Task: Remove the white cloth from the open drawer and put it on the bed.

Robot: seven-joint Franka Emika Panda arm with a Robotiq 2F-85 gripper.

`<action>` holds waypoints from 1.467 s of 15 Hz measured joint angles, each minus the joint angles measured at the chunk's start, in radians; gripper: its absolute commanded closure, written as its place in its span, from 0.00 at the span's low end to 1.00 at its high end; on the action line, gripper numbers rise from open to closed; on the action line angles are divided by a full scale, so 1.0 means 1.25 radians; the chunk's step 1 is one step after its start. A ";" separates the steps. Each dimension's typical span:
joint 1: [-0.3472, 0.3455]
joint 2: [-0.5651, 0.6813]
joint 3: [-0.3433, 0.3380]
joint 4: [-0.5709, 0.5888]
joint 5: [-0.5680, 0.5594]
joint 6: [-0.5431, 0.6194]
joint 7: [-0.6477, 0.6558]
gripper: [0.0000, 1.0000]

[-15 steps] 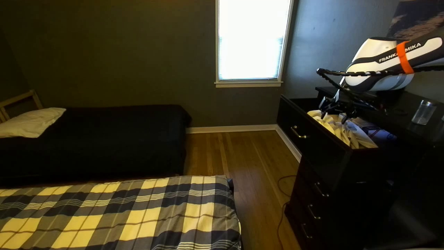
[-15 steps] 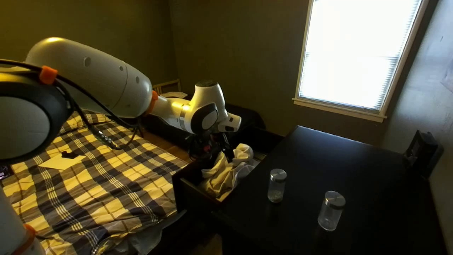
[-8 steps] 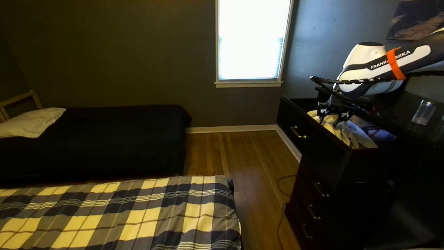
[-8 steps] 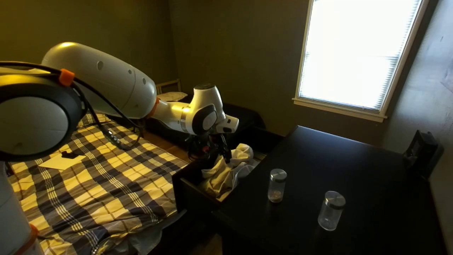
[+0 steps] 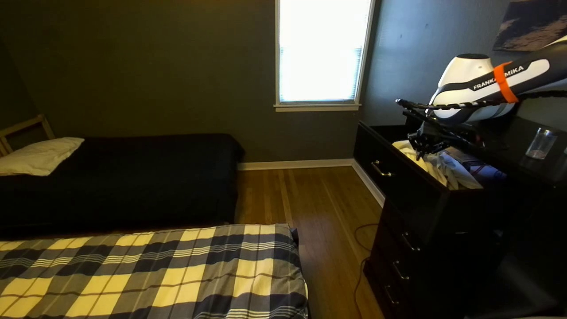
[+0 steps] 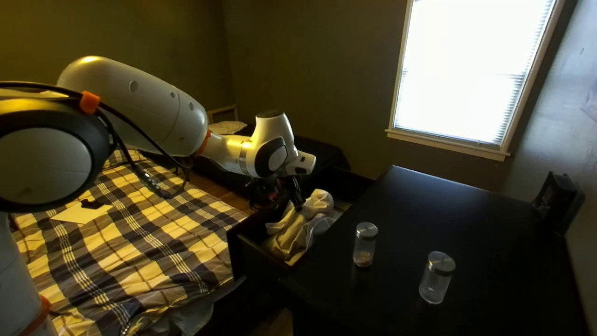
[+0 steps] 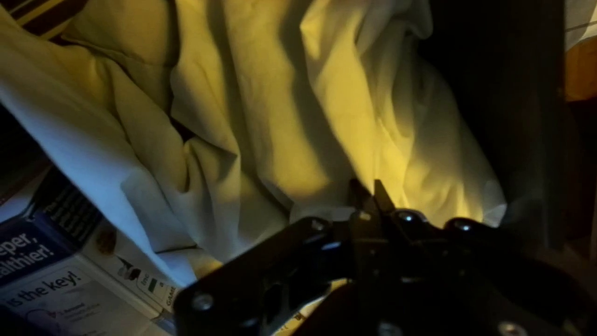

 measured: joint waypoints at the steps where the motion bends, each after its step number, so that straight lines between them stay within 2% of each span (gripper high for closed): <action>1: 0.001 0.000 -0.001 0.001 -0.001 0.000 0.000 1.00; 6: 0.006 -0.033 -0.002 0.022 -0.028 -0.003 0.035 1.00; 12: 0.005 -0.159 0.001 0.072 -0.028 -0.010 0.071 1.00; 16: -0.003 -0.205 0.010 0.126 -0.028 -0.011 0.104 1.00; 22: -0.027 -0.216 0.025 0.241 -0.036 -0.011 0.152 1.00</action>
